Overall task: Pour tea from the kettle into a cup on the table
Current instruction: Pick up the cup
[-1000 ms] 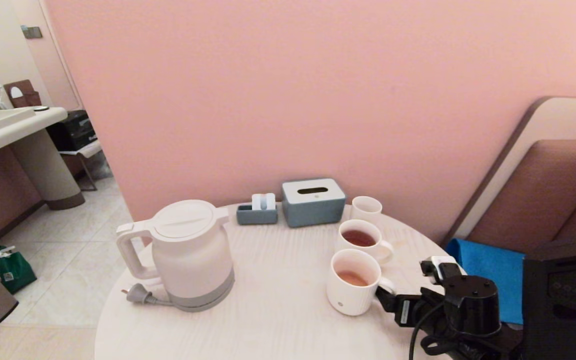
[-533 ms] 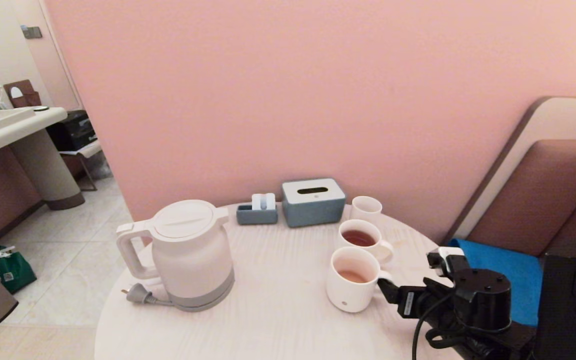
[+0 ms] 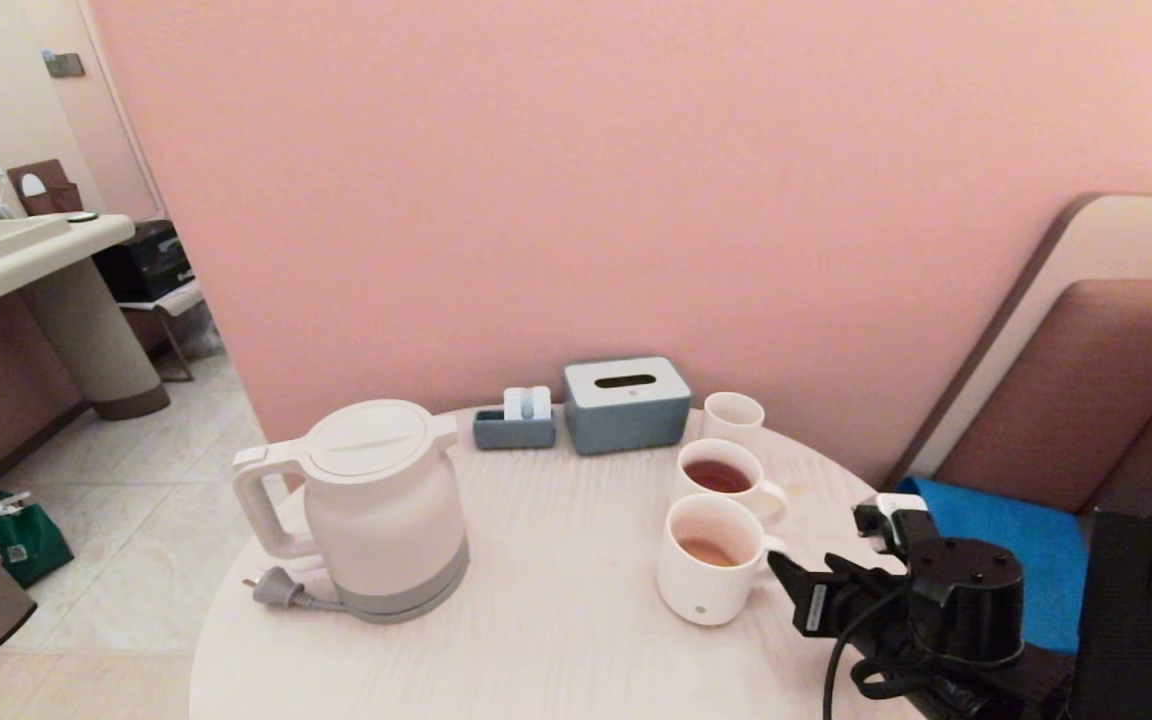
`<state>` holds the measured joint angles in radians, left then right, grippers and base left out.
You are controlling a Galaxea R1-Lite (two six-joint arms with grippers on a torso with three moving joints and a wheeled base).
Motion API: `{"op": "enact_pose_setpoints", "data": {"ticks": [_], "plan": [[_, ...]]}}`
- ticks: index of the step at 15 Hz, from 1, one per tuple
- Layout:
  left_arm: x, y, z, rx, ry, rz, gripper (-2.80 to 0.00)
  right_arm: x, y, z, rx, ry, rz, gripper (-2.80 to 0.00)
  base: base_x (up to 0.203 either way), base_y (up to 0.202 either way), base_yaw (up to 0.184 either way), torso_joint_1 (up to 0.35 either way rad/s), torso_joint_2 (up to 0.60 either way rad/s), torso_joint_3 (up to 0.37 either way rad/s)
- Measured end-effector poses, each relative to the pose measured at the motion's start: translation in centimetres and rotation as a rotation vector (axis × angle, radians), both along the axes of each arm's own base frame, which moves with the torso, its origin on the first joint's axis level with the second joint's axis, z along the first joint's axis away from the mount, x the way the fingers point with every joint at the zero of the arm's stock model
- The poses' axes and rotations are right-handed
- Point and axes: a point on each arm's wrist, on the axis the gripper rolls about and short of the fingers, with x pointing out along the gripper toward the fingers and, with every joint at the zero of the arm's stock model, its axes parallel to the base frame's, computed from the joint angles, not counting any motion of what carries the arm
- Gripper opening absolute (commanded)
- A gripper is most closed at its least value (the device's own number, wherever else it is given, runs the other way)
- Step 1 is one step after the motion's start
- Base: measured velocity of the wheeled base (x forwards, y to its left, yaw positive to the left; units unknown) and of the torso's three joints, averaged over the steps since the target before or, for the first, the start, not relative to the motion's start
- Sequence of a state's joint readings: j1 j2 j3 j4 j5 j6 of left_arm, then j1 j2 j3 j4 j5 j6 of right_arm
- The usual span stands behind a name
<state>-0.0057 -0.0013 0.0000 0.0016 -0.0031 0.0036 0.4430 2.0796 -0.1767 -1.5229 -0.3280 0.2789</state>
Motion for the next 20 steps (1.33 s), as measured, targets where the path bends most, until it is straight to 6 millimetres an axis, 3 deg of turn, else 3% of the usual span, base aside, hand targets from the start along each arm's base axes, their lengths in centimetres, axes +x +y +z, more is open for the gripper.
{"op": "enact_pose_setpoints", "data": {"ticks": [10,20], "plan": [[0.0,0.0,0.0,0.0,0.0,0.0,-2.8,-0.2,-0.1,0.0,-0.012,0.004,0.005,-2.8,0.0,0.0,0.0,0.0,0.0,0.0],[0.0,0.0,0.0,0.0,0.0,0.0,-2.8,-3.2,-1.4,1.3,0.001,0.022,0.024,-2.8,0.0,0.0,0.0,0.0,0.0,0.0]]}}
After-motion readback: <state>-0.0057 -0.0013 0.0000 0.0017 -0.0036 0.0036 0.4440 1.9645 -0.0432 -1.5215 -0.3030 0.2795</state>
